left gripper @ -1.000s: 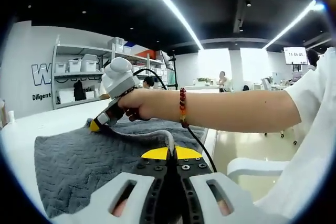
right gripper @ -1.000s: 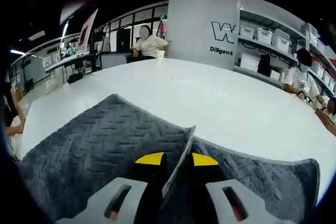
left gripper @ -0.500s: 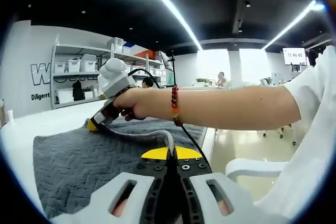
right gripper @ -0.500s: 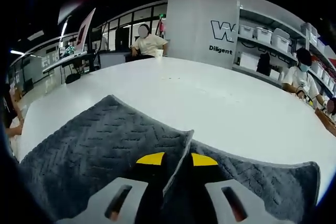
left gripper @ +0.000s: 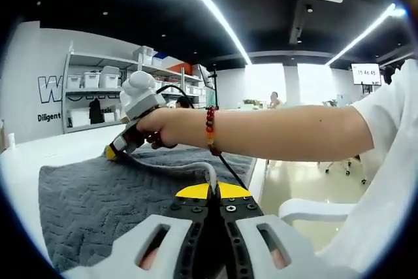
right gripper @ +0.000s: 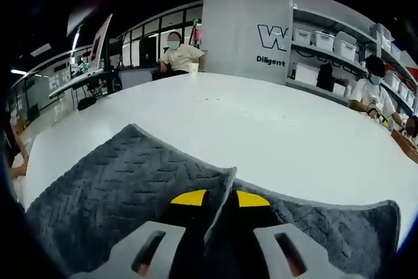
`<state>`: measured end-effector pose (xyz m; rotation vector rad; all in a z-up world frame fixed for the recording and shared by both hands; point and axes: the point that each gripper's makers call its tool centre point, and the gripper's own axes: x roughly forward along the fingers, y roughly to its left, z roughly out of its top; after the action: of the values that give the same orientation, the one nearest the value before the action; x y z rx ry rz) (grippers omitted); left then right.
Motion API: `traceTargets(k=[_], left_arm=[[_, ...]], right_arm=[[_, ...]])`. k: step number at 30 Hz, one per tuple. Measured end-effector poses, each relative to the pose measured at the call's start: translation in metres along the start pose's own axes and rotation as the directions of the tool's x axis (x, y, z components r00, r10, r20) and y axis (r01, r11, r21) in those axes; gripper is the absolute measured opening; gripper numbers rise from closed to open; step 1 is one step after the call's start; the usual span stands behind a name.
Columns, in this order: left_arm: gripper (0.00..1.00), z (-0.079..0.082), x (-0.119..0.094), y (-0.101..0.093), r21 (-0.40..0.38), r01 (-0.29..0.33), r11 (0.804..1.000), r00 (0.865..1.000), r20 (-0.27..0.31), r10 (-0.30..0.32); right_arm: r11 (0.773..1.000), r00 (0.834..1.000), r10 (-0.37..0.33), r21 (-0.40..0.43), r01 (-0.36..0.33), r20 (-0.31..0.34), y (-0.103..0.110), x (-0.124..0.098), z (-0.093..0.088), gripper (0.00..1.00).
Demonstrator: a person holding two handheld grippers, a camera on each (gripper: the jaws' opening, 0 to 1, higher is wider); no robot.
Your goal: Open the folded towel by lifting each exposed corner and separating the folded layers until the towel lies flat within the target outline without major curled edges
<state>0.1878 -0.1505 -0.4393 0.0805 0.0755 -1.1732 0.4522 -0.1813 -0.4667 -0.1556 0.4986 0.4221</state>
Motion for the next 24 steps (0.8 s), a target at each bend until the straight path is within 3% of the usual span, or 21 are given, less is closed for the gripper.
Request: traceTargets(k=[19, 24], left_arm=[[0.00, 0.0003, -0.0013, -0.0048, -0.026, 0.032, 0.999, 0.999, 0.023, -0.031], [0.00, 0.0019, -0.0031, -0.0033, -0.031, 0.026, 0.999, 0.999, 0.033, -0.025]], right_arm=[[0.999, 1.000, -0.018, 0.035, 0.018, 0.001, -0.0076, 0.0079, 0.0002, 0.09], [0.999, 1.000, -0.019, 0.032, 0.018, 0.015, -0.0085, 0.0070, 0.0022, 0.04]])
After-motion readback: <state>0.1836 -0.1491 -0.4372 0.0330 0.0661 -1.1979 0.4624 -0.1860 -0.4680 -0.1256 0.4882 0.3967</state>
